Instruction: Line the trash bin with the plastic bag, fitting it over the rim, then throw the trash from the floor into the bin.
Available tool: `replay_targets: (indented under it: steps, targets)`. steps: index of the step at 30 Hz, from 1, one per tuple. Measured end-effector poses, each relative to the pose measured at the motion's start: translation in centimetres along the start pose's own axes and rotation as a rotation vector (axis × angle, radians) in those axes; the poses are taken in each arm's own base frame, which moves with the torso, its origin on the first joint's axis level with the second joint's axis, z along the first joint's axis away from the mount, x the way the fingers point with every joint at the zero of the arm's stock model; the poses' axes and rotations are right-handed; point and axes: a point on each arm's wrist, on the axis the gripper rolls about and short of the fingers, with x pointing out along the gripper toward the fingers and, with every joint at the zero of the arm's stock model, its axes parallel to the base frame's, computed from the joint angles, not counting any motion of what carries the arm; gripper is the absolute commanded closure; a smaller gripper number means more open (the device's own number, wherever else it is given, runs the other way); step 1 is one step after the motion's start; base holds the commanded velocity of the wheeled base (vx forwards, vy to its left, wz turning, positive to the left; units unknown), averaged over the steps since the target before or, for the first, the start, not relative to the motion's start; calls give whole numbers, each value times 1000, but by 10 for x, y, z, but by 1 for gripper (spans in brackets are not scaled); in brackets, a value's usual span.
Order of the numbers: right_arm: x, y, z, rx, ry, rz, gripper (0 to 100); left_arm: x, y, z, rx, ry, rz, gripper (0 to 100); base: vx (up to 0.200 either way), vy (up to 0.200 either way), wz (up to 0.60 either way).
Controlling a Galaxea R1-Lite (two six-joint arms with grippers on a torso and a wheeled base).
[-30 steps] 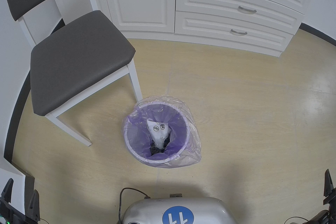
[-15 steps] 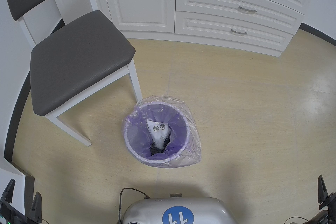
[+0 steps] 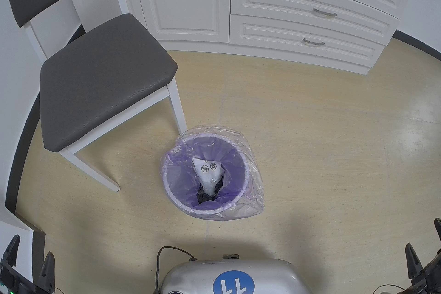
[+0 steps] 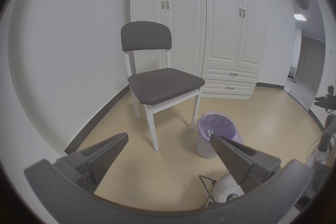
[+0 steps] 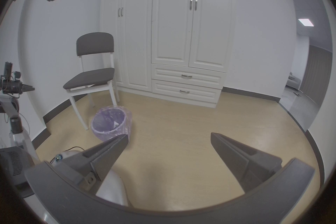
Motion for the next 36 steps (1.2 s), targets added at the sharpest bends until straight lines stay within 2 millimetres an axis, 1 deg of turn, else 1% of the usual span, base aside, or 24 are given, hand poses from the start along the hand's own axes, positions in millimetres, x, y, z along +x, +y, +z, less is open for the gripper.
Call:
replay_targets:
  steps: [7,9,14,16,22,25,36]
  targets:
    - [0,2,-3,21,23,90,0,0,0,0,-1,0,1,0,0,0,0]
    - [0,2,-4,38,30,69,0,0,0,0,-3,0,2,0,0,0,0]
    - [0,-2,-3,88,36,-95,0,0,0,0,-10,0,6,0,0,0,0]
    - [0,-3,-3,96,39,-131,0,0,0,0,-10,0,7,0,0,0,0]
    - [0,-1,-8,107,81,-79,0,0,0,0,-9,1,7,0,0,0,0]
    - [0,-1,-8,133,79,-77,0,0,0,0,-10,1,7,0,0,0,0]
    - [0,-1,-7,125,77,-77,0,0,0,0,-2,2,6,0,0,0,0]
